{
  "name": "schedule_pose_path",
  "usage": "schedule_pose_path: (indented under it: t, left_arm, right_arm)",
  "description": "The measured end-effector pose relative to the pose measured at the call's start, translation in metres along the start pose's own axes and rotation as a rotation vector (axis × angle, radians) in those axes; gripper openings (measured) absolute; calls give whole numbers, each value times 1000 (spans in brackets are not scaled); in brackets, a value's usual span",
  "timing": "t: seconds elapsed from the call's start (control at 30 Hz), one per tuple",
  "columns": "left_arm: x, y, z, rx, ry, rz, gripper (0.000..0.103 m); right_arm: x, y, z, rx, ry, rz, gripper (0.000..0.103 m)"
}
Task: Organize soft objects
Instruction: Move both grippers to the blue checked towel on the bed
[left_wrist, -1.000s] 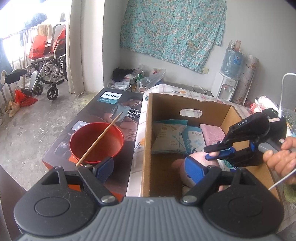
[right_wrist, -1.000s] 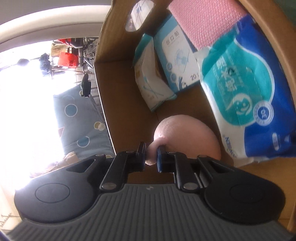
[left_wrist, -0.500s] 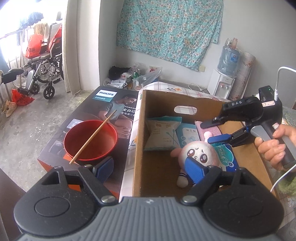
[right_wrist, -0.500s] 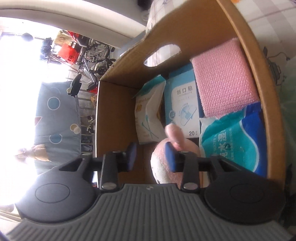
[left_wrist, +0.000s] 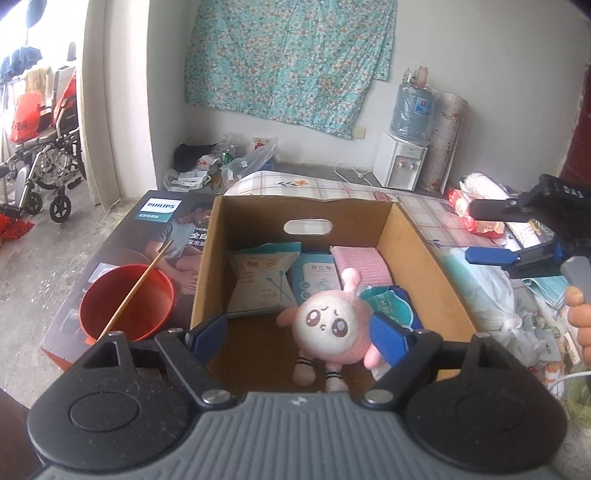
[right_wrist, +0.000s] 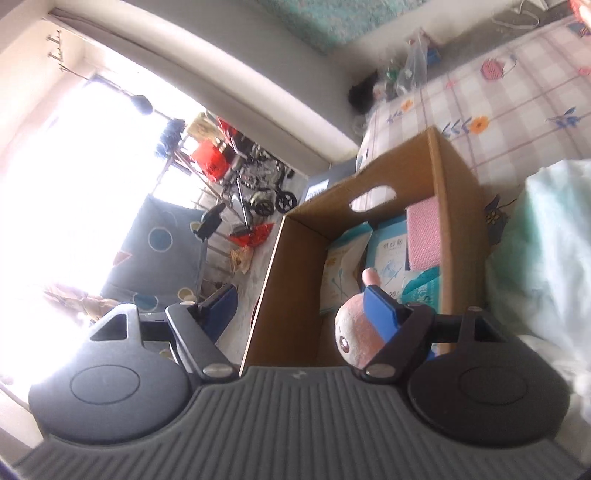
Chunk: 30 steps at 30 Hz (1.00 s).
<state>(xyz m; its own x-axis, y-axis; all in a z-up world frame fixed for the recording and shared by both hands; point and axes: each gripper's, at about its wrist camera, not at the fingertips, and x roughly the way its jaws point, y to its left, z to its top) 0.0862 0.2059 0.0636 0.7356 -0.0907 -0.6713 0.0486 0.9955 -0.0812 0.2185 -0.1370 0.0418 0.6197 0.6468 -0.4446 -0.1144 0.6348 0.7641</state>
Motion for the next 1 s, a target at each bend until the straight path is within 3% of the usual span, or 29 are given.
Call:
schedule_pose_path:
  t: [0.2, 0.37, 0.47, 0.67, 0.87, 1.0]
  left_arm:
    - [14, -47, 11, 42, 9, -88, 86]
    - [24, -100, 21, 71, 13, -160, 86]
    - [33, -139, 29, 80, 13, -196, 86]
    - [72, -227, 43, 115, 63, -276, 86]
    - [135, -295, 51, 84, 225, -369, 82]
    - [178, -322, 53, 67, 320, -381, 75]
  right_arm:
    - [-113, -54, 0, -4, -271, -211, 76]
    - [-201, -124, 9, 35, -493, -485, 76]
    - [-240, -173, 21, 74, -573, -603, 74]
    - [-262, -266, 60, 88, -593, -739, 61]
    - [-252, -318, 88, 92, -506, -738, 50]
    - [-244, -325, 93, 44, -481, -764, 24]
